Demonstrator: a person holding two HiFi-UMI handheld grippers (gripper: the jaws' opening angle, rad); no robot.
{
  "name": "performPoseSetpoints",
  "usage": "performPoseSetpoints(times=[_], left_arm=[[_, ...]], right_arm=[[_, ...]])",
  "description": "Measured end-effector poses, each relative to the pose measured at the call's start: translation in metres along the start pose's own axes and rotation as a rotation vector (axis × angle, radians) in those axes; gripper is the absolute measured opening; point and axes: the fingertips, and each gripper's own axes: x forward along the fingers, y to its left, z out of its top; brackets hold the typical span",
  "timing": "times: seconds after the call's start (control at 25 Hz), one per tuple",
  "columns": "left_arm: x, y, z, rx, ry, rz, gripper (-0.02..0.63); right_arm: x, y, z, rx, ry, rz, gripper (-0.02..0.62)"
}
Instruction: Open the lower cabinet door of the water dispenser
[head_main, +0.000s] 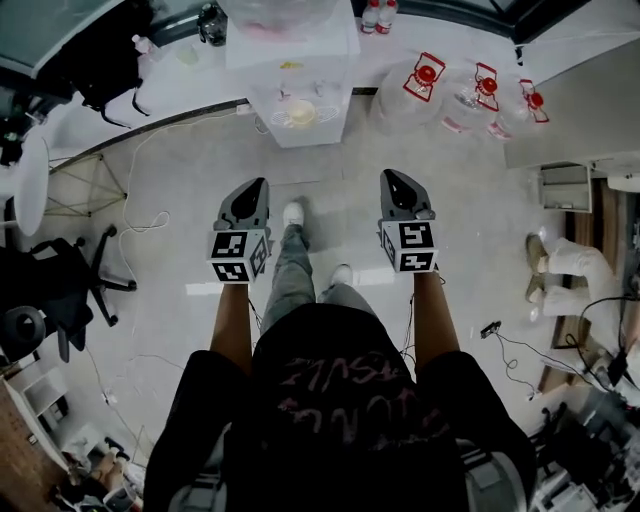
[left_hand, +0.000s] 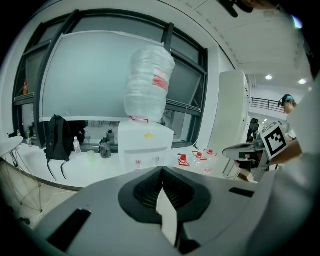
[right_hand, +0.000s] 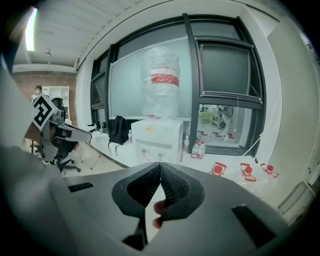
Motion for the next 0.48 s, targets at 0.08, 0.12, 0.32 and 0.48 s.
performPoseSetpoints(times=[0.08, 0.12, 0.32, 0.48], left_arm=[[0.022, 0.012, -0.006, -0.005, 0.012, -0.007, 0.012], [0.033, 0.018, -0.010, -0.007, 0.019, -0.010, 0.012], [0.087, 0.042, -0.046, -0.010, 0.050, -0.024, 0.012], [0.124, 0.055, -0.076, -0.004, 0.061, -0.034, 0.012]], right_arm=[[0.023, -0.003, -0.003, 0.005, 0.007, -0.003, 0.014], [0.034, -0.004, -0.007, 0.007, 0.012, -0.004, 0.014], [0.086, -0.009, -0.039, 0.016, 0.034, -0.006, 0.014], [0.118, -0.011, -0.070, 0.017, 0.042, -0.003, 0.014]])
